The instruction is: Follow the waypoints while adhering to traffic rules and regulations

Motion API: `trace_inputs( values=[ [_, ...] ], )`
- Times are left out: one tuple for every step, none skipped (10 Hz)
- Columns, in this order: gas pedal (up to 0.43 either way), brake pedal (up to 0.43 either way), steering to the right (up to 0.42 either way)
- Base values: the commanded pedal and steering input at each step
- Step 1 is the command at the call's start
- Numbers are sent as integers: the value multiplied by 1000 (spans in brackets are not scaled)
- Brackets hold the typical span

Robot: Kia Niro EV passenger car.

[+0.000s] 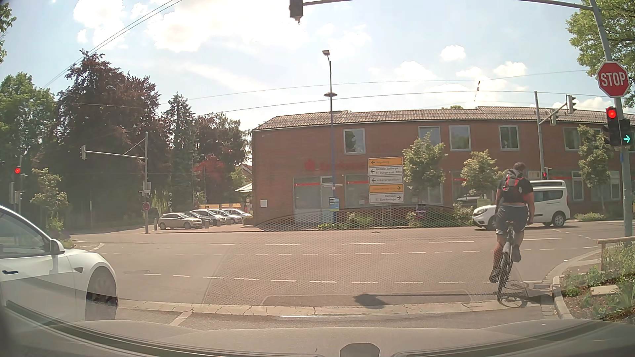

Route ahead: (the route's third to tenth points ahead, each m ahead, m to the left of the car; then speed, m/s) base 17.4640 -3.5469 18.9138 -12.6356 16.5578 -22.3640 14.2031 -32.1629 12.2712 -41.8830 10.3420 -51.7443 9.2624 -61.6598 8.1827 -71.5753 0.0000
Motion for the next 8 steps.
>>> trace_inputs(
  values=[
    [0,262,86],
    [0,268,86],
    [0,262,86],
    [0,262,86],
    [0,262,86],
    [0,262,86],
    [0,244,86],
    [0,140,86]
  ],
)
